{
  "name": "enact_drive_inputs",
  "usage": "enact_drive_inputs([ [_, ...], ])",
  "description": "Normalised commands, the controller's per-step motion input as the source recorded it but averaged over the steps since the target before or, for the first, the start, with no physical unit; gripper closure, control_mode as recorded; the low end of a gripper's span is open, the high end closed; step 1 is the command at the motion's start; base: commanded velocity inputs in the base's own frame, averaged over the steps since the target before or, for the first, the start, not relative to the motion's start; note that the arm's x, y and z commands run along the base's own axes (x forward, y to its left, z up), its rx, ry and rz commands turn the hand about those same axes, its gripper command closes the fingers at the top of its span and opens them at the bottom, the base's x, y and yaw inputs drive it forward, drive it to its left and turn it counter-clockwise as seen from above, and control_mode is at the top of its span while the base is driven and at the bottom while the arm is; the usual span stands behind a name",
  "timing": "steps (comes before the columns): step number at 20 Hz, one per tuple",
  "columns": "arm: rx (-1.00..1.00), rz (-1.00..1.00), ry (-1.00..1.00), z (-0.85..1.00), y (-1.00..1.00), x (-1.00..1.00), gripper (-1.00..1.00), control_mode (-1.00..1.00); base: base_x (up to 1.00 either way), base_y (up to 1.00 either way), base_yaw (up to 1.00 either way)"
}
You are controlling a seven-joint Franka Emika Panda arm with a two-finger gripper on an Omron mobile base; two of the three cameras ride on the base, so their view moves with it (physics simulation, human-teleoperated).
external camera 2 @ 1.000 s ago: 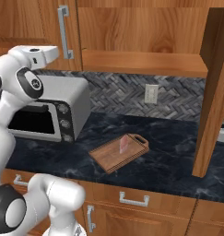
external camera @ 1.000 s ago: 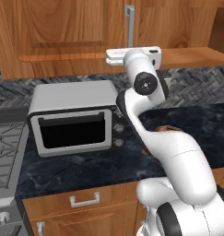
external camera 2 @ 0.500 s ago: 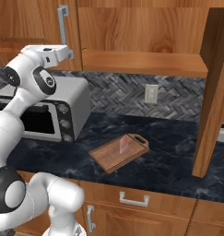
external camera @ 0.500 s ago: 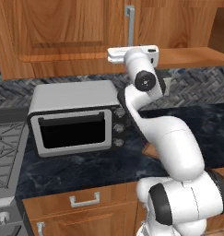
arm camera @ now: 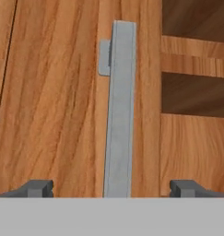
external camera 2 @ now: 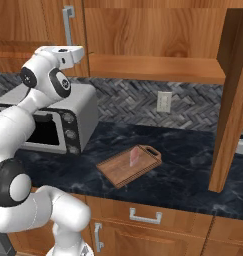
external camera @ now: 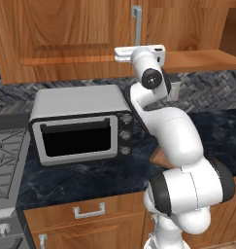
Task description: Open the cabinet, retrieve the rolling pin, and place it next to the meat on the cutting board to prepare for tenderizing.
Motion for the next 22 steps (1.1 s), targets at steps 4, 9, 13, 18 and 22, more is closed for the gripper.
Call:
enact_drive_inputs([
  [4,0.00,0.00,-0.01,0.00,0.00,0.29,-1.00,-1.00,0.00,0.00,0.00],
  [9,0.00,0.01,0.00,0.00,0.00,0.33,-1.00,-1.00,0.00,0.00,0.00],
  [13,0.00,0.01,0.00,0.00,0.00,0.37,-1.00,-1.00,0.00,0.00,0.00],
  [18,0.00,0.00,0.00,-0.03,0.01,0.39,1.00,-1.00,0.00,0.00,0.00],
  [22,0.00,0.00,0.01,-0.03,0.09,0.18,1.00,-1.00,0.00,0.00,0.00],
])
